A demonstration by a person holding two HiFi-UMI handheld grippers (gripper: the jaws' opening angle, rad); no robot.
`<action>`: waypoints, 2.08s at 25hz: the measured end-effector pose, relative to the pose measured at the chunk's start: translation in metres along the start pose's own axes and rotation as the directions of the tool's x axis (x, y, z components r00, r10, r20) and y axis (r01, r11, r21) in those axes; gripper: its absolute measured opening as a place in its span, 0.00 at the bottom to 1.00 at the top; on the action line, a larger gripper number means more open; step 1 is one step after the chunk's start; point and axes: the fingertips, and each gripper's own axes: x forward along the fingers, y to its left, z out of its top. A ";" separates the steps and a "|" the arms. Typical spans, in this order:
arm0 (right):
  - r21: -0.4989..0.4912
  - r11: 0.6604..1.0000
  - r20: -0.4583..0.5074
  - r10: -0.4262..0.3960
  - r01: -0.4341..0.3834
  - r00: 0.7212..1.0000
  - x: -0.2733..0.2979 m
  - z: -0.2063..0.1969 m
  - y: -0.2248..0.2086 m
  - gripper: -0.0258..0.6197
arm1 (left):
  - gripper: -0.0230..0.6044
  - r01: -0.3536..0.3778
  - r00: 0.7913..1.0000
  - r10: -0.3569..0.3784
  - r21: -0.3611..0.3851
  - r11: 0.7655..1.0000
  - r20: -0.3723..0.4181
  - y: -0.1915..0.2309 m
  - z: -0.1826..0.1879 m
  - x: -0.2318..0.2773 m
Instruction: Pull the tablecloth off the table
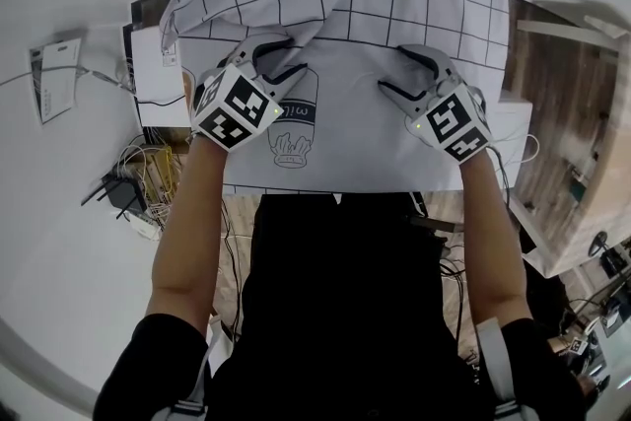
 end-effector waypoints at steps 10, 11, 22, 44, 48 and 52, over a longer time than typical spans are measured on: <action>0.013 1.000 -0.001 -0.008 0.008 1.000 -0.001 0.000 0.004 0.38 | 0.20 -0.007 1.000 0.007 0.012 1.000 -0.024 -0.003 0.001 0.000; 0.014 1.000 -0.002 -0.007 0.007 1.000 0.000 0.000 0.005 0.37 | 0.19 -0.009 1.000 0.009 0.010 1.000 -0.024 -0.004 0.000 0.000; 0.064 0.998 -0.005 -0.017 0.017 1.000 -0.002 0.000 0.007 0.21 | 0.11 -0.020 0.999 0.019 -0.019 1.000 -0.026 -0.010 -0.001 -0.002; 0.097 0.995 0.039 -0.024 0.020 0.999 -0.023 0.016 0.012 0.08 | 0.07 -0.026 0.999 0.027 -0.072 0.997 0.023 -0.012 0.009 -0.021; 0.083 0.996 0.047 -0.033 0.029 0.998 -0.030 0.021 0.012 0.08 | 0.07 -0.026 0.999 0.030 -0.087 0.996 0.044 -0.013 0.016 -0.027; 0.088 0.995 0.062 -0.047 0.042 0.997 -0.037 0.026 0.012 0.08 | 0.07 -0.032 0.998 0.038 -0.106 0.994 0.054 -0.013 0.020 -0.034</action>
